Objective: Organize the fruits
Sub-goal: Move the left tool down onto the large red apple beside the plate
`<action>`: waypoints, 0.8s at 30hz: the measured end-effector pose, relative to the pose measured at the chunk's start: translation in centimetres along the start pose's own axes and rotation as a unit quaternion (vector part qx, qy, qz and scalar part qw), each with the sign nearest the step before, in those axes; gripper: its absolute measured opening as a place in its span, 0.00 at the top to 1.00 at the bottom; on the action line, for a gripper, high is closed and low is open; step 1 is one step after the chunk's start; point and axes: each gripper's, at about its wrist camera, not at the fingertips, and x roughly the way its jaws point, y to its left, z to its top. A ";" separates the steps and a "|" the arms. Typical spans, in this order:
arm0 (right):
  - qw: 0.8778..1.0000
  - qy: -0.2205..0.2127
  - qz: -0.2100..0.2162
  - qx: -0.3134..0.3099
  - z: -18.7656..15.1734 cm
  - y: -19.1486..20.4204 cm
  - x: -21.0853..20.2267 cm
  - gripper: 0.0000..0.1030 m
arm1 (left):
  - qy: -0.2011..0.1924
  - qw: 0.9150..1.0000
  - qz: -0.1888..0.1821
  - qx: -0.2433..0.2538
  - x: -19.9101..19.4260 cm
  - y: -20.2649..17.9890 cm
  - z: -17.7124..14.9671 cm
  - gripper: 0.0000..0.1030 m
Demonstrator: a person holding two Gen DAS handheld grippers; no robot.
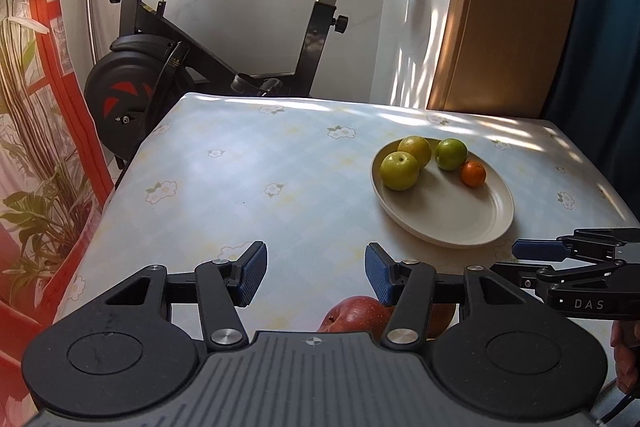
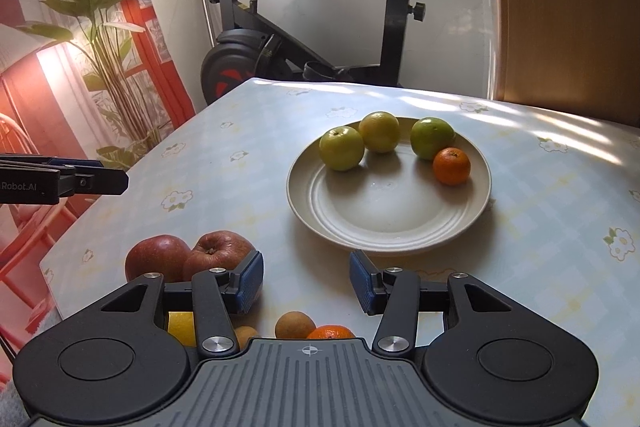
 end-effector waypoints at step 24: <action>0.993 0.070 0.064 -0.065 0.9 4.7 5.4 0.43 | 0.014 0.999 -0.009 -0.048 1.1 2.3 -0.7 0.45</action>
